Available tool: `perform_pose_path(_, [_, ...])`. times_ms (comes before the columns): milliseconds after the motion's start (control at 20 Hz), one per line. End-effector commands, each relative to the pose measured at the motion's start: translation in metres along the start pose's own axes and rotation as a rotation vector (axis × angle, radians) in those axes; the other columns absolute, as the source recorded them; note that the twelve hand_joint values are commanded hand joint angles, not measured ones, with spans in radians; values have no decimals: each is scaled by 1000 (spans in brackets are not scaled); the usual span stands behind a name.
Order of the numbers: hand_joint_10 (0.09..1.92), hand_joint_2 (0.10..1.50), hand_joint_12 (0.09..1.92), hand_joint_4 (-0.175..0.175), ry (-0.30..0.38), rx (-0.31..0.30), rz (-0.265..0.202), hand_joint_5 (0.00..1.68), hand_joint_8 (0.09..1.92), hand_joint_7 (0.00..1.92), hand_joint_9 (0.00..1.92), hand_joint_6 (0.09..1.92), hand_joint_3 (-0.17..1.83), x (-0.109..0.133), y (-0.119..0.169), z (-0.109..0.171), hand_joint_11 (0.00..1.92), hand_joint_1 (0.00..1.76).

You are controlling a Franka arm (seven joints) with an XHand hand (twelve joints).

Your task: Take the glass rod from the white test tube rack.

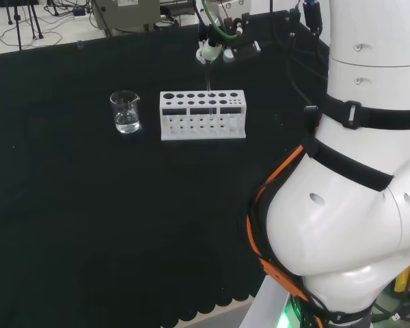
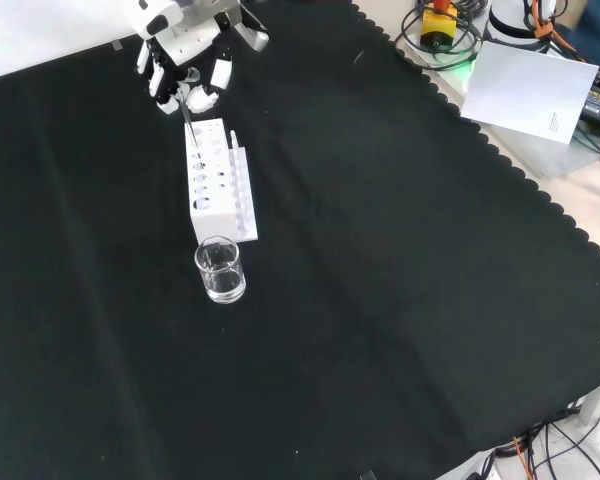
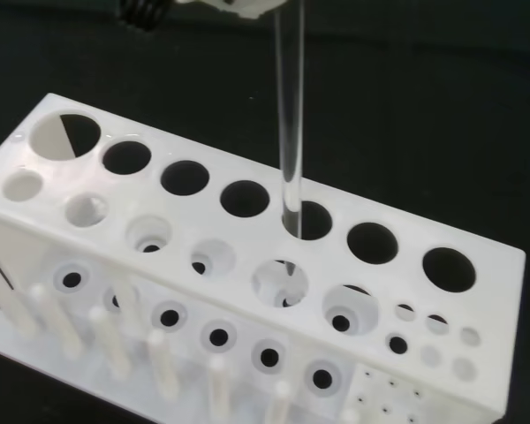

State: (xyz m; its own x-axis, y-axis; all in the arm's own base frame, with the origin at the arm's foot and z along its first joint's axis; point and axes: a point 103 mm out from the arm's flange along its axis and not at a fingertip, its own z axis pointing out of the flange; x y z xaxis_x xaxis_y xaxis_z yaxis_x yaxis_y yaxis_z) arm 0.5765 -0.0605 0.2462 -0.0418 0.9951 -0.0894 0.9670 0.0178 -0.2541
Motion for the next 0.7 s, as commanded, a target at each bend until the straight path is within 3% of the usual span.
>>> perform_pose_path(50, [824, 825, 1275, -175, 5, -2, -10, 793, 902, 1220, 1582, 893, 711, 6, 2, -1, 766, 957])
perform_pose_path(100, [822, 823, 1270, -175, -1, -11, -8, 795, 901, 1221, 1585, 894, 714, 6, 1, -2, 773, 961])
perform_pose_path(200, [817, 952, 1230, -175, -32, -43, 4, 855, 902, 1246, 1605, 1072, 441, 7, 1, -3, 859, 1066])
perform_pose_path(300, [852, 959, 1133, -175, -44, -91, 17, 947, 973, 1119, 1609, 1033, 332, 7, 1, -6, 1017, 1202])
perform_pose_path(500, [926, 818, 890, -175, -63, -220, 44, 1000, 1101, 1139, 1618, 863, 540, 13, -2, -11, 1227, 1282])
perform_pose_path(700, [903, 746, 762, -175, -25, -317, 76, 1097, 1052, 1202, 1606, 686, 608, 15, -11, -31, 1273, 1303])
